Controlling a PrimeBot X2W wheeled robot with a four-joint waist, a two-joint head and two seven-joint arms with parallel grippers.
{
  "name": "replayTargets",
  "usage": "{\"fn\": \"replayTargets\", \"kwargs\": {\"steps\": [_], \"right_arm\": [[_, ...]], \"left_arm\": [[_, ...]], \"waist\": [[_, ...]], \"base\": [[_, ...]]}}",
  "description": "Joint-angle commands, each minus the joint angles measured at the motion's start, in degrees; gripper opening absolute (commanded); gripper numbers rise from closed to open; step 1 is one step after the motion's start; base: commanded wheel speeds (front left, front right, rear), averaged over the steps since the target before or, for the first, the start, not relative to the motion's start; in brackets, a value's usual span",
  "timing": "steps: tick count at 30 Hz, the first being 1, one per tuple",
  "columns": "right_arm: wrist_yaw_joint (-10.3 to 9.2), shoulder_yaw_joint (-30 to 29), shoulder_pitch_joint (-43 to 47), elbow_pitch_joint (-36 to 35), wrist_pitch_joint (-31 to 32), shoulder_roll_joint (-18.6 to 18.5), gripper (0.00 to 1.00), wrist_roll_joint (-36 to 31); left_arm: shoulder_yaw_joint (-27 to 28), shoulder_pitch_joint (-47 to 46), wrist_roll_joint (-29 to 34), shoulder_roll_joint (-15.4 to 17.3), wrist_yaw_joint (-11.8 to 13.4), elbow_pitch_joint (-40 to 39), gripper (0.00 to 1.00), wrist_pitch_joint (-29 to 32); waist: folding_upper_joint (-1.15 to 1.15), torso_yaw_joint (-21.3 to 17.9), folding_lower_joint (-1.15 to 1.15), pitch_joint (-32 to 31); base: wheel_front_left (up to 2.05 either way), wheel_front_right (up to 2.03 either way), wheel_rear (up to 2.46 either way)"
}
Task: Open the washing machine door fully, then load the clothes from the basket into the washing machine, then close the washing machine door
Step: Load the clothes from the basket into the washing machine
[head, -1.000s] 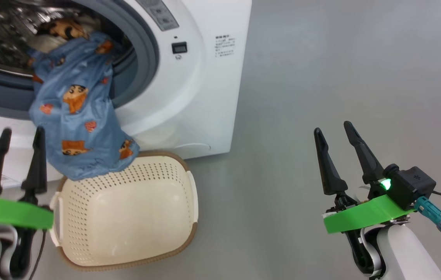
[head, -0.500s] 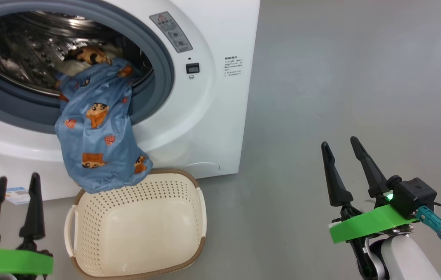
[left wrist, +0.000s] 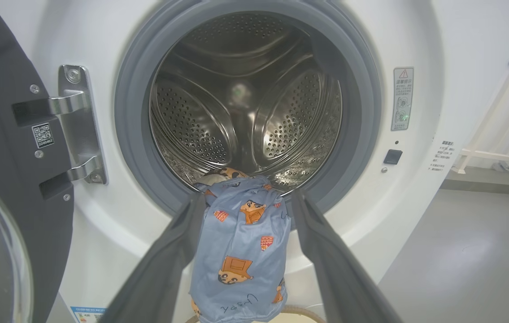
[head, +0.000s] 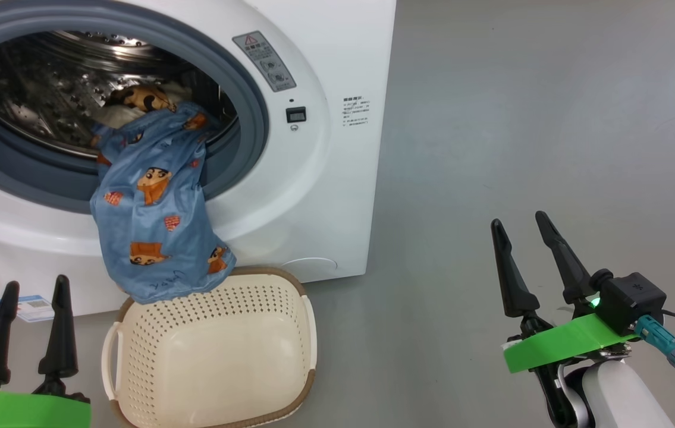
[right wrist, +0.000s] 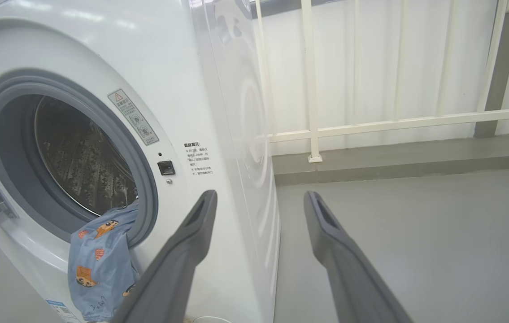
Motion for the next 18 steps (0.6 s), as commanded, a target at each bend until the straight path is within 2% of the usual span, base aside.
{"fn": "replayTargets", "kwargs": {"steps": [1,18], "right_arm": [[0.32,1.1,-0.2,-1.1,-0.5,-0.3,1.0,-0.6],[0.32,1.2,-0.6,-1.4,-0.5,-0.3,1.0,-0.6]], "left_arm": [[2.6,-0.3,0.9,1.6,-0.1,-1.7,1.0,-0.4],[2.5,-0.4,0.0,1.5,-0.1,-1.8,1.0,-0.4]], "waist": [[0.0,-0.1,0.0,0.0],[0.0,-0.1,0.0,1.2]], "base": [[0.0,0.0,0.0],[0.0,0.0,0.0]]}}
